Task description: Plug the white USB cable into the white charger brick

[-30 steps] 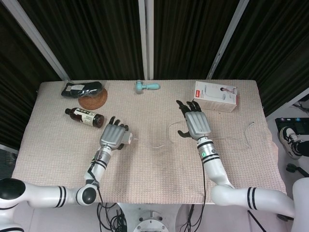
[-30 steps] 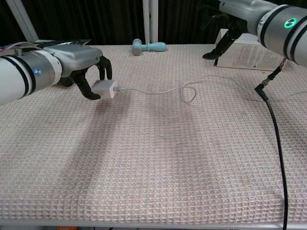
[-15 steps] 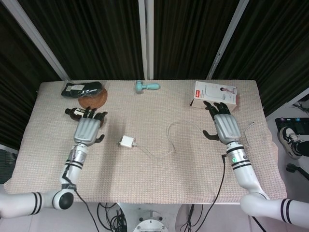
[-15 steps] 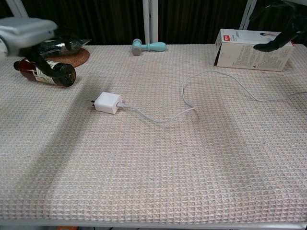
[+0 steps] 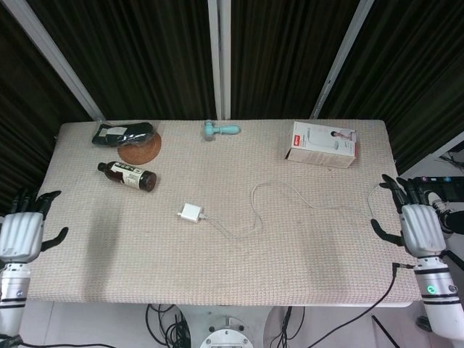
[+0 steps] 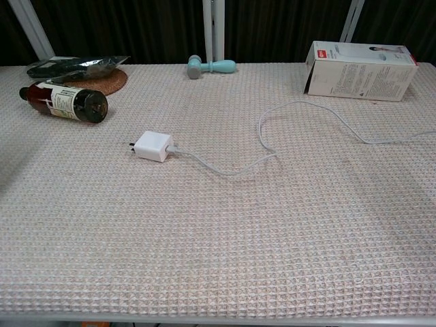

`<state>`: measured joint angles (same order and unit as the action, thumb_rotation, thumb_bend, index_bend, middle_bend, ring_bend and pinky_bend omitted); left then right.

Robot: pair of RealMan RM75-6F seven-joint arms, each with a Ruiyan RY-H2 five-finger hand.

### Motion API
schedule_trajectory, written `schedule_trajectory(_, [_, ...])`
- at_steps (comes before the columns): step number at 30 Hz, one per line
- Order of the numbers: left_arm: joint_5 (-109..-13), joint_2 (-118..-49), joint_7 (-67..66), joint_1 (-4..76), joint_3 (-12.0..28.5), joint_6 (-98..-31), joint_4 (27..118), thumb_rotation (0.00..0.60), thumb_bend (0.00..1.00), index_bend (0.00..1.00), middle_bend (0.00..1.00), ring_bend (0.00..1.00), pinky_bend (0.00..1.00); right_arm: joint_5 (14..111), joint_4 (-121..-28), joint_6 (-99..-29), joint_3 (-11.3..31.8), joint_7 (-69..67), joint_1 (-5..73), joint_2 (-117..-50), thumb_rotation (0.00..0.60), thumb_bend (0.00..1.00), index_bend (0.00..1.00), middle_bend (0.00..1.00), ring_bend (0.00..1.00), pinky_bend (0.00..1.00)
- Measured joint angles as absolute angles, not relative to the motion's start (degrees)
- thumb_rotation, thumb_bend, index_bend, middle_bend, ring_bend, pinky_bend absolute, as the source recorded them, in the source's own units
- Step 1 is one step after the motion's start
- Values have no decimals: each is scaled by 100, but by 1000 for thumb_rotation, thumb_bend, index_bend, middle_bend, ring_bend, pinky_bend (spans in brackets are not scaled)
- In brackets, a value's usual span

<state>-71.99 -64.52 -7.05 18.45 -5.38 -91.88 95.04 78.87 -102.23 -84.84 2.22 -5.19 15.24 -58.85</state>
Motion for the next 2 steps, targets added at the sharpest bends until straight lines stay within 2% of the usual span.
schedule_trajectory(2, [-7355, -6407, -677, 1560, -601, -9490, 9559, 600, 220, 188, 232, 66, 0, 8028, -10176, -8648, 137, -657, 1326, -5836, 600, 239, 66, 190, 47, 1])
